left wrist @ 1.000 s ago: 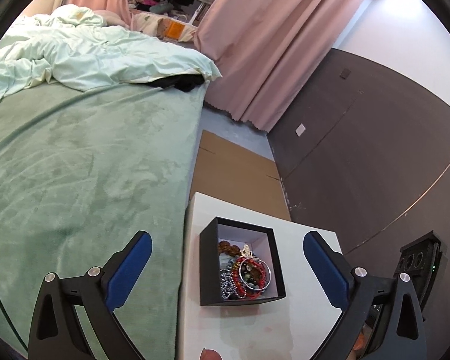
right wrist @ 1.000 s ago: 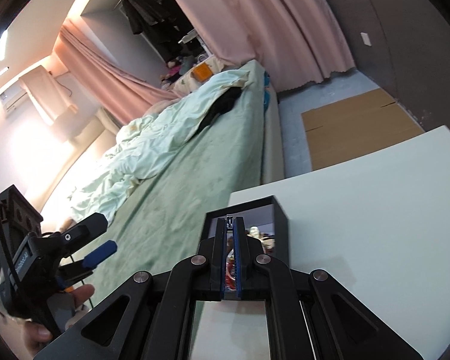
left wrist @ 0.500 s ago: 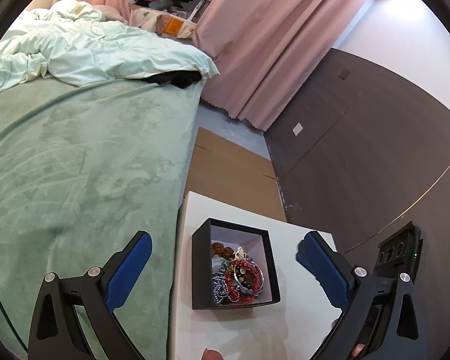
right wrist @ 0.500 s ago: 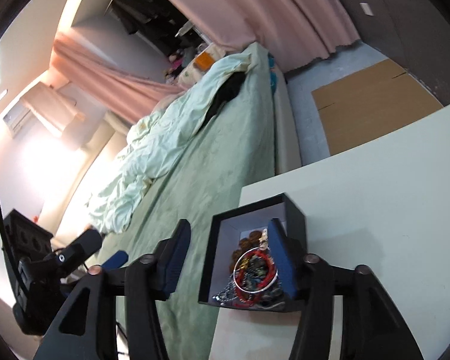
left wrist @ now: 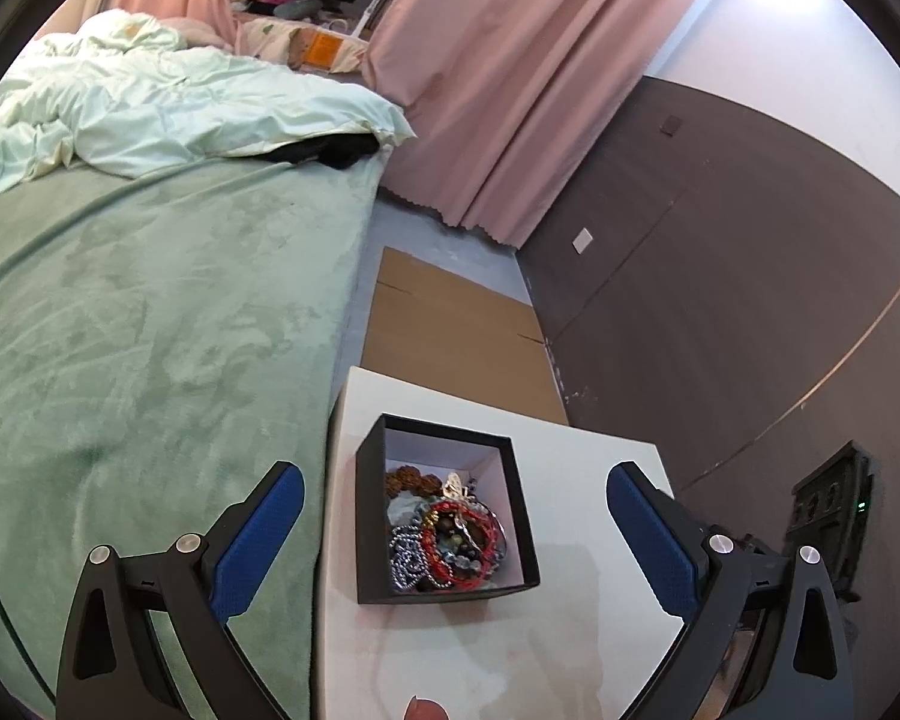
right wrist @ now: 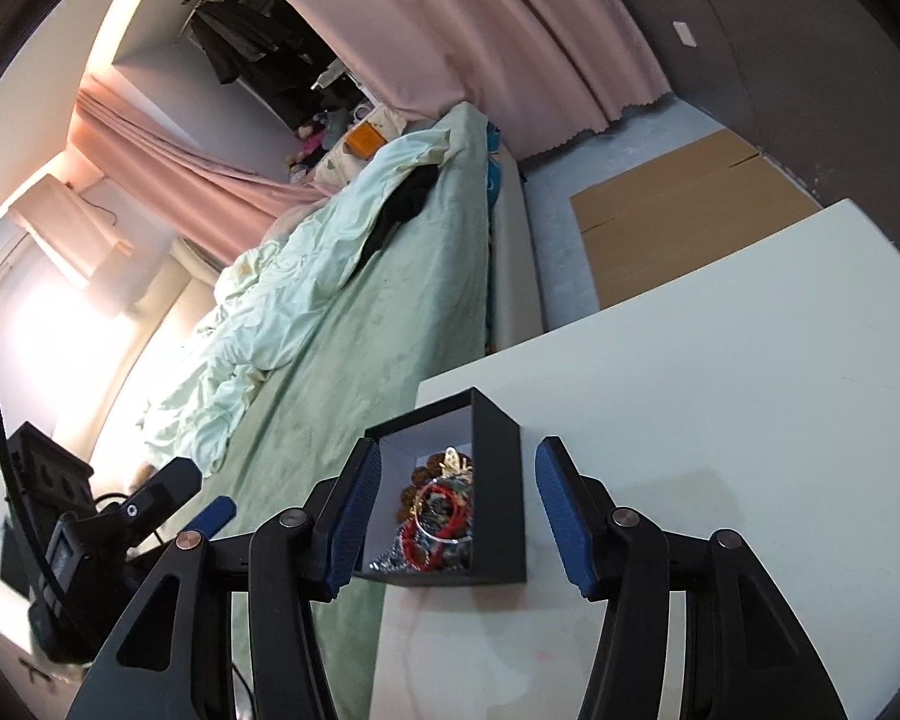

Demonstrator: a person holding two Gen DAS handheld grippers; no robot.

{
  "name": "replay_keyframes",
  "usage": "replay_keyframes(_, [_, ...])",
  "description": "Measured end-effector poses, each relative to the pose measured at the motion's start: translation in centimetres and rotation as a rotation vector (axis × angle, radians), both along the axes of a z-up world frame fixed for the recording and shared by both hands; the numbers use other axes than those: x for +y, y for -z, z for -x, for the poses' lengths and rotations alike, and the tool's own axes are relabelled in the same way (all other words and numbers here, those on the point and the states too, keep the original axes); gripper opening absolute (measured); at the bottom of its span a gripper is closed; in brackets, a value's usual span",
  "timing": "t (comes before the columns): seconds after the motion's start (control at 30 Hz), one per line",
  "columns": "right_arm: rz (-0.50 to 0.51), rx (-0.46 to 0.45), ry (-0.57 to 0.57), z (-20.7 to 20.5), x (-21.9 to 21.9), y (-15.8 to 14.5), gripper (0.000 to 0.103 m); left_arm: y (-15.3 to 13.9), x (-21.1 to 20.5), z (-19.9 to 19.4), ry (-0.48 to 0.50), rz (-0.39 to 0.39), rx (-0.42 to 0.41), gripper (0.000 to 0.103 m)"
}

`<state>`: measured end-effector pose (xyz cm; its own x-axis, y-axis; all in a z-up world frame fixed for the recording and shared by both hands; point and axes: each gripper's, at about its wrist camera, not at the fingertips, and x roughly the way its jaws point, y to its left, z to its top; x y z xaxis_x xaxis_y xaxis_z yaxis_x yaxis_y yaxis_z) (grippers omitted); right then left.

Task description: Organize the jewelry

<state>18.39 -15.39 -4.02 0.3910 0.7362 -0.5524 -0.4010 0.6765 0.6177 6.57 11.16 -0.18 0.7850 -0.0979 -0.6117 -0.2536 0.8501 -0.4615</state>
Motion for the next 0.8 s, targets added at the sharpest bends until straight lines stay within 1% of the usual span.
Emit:
replay_keyframes(0.1, [0.006, -0.024, 0.013, 1.0, -1.5, -0.9, 0.055, -0.4, -0.9, 0.5, -0.012, -0.038, -0.014, 0.101])
replay_keyframes(0.13, [0.011, -0.033, 0.018, 1.2, -2.0, -1.2, 0.061, -0.5, -1.3, 0.8, -0.019, -0.053, -0.022, 0.101])
replay_keyframes(0.17, [0.019, -0.046, 0.027, 1.6, -2.6, -1.5, 0.069, -0.6, -1.7, 1.0, -0.017, -0.067, -0.027, 0.101])
replay_keyframes(0.23, [0.031, -0.073, 0.04, 2.1, -3.7, -2.2, 0.075, -0.9, -2.7, 1.2, -0.007, -0.103, -0.037, 0.101])
replay_keyframes(0.33, [0.039, -0.097, 0.041, 2.8, -5.3, -3.1, 0.077, -1.4, -4.1, 1.7, -0.002, -0.146, -0.06, 0.101])
replay_keyframes(0.43, [0.055, -0.112, 0.064, 3.4, -7.1, -3.7, 0.084, -1.9, -5.4, 2.2, -0.001, -0.18, -0.087, 0.102])
replay_keyframes(0.53, [0.051, -0.111, 0.107, 3.8, -9.2, -4.0, 0.085, -2.1, -6.8, 2.5, 0.008, -0.211, -0.11, 0.103])
replay_keyframes(0.6, [0.065, -0.131, 0.135, 3.9, -10.4, -4.4, 0.085, -2.1, -7.9, 2.7, 0.029, -0.237, -0.123, 0.103])
replay_keyframes(0.67, [0.079, -0.136, 0.153, 4.0, -11.4, -4.6, 0.09, -2.1, -9.1, 2.8, 0.055, -0.26, -0.131, 0.103])
replay_keyframes(0.7, [0.083, -0.136, 0.162, 4.1, -12.0, -4.6, 0.094, -2.0, -9.7, 2.9, 0.065, -0.268, -0.137, 0.103])
replay_keyframes(0.8, [0.111, -0.134, 0.184, 4.2, -12.9, -4.8, 0.095, -2.1, -10.6, 3.0, 0.078, -0.281, -0.146, 0.103])
